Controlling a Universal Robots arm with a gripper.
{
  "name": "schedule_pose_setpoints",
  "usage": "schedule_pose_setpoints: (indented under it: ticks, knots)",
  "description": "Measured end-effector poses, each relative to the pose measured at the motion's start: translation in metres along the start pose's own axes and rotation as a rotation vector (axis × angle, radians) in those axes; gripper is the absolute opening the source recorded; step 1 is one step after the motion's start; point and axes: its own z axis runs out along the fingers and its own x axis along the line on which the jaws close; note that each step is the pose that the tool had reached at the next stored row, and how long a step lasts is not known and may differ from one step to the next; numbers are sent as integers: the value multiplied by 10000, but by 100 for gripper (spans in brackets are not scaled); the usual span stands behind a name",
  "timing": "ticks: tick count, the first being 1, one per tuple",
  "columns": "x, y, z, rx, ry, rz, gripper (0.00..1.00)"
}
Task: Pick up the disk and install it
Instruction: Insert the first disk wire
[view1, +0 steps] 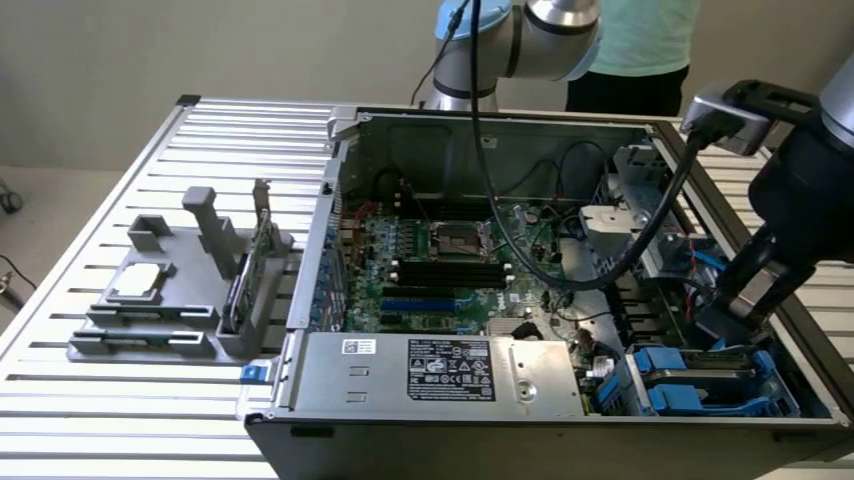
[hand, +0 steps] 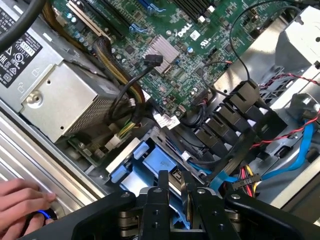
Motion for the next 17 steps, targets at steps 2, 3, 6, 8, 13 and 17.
schedule_pose_setpoints:
  ticks: [2,3,6,8,13,17]
  knots:
    - [0,0,-3,-5,-2,298,25]
    - [0,0,-5,-7,-2,449,25]
    - [0,0,-15,-15,-4,859,25]
    - [0,0,-28,-20,-4,1121,25]
    - [1,1,-70,-34,-5,1758,25]
    - [2,0,-130,-50,4,2214,25]
